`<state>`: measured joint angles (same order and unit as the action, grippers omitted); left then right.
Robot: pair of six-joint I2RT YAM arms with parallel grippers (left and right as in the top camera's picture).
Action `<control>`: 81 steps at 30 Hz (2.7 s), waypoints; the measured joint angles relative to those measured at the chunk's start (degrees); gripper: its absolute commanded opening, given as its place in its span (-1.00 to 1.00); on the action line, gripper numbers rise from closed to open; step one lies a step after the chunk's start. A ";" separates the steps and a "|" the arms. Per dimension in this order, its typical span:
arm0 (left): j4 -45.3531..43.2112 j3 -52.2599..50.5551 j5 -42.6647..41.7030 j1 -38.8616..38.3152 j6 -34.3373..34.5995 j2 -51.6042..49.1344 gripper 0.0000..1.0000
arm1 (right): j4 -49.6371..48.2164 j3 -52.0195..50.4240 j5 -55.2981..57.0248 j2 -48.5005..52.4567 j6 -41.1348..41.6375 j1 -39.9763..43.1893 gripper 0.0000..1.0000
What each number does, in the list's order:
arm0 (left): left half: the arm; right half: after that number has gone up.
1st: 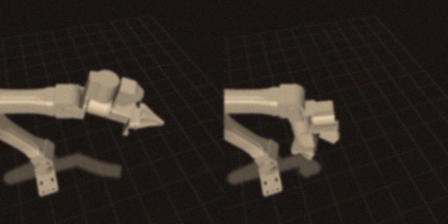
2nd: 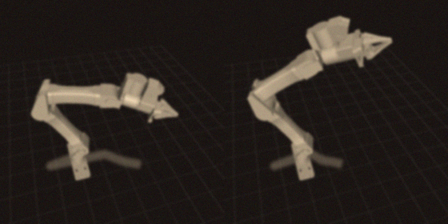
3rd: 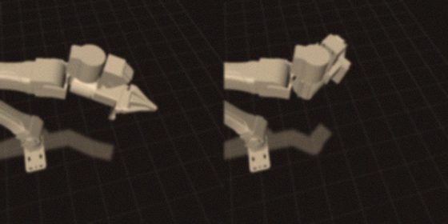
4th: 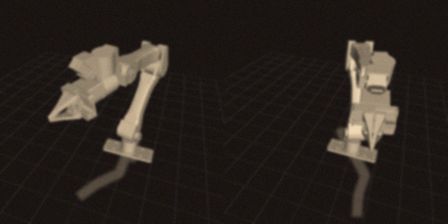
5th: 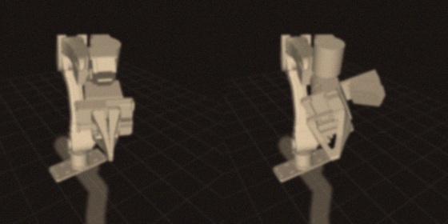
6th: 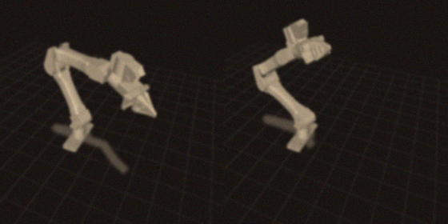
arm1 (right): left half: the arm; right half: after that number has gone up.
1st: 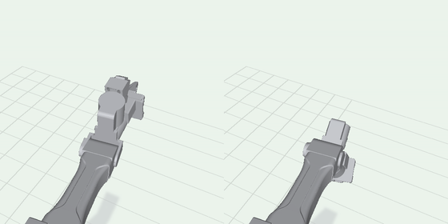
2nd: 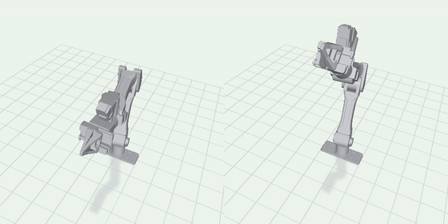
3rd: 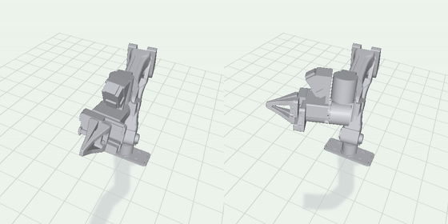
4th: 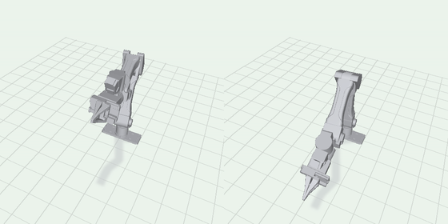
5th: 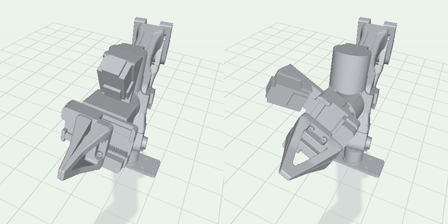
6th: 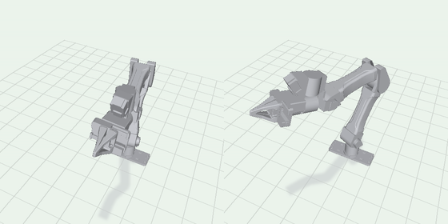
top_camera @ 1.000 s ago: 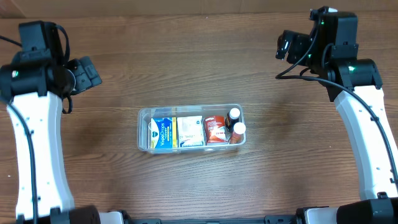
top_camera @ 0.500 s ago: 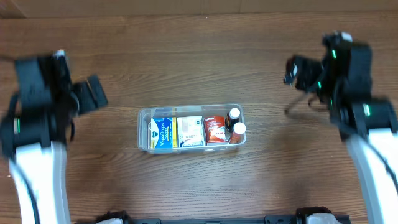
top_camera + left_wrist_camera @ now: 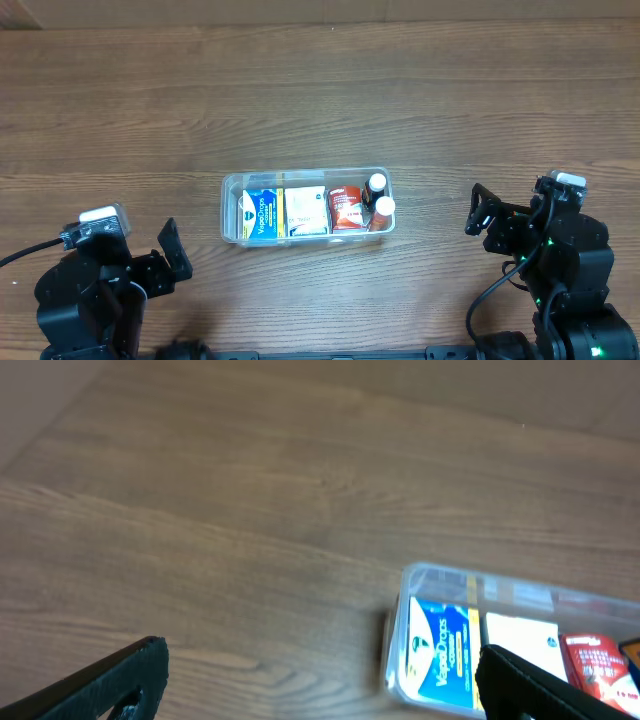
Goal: Pack container
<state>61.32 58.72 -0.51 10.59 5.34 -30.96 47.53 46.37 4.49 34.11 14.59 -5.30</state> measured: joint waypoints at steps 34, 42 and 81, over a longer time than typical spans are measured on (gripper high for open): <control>6.25 -0.24 -0.37 0.00 -0.02 0.00 1.00 | -29.44 -30.91 -1.33 -27.58 -6.34 0.02 1.00; 6.23 -0.26 -0.37 0.00 -0.02 0.00 1.00 | -48.85 -43.08 -1.57 -33.24 -8.46 0.02 1.00; 6.25 -0.26 -0.37 0.00 -0.02 0.00 1.00 | -42.36 -45.31 -4.09 -33.48 -16.11 0.02 1.00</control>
<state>67.57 58.46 -0.89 10.59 5.32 -30.96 5.17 1.06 0.40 0.62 -1.52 -5.28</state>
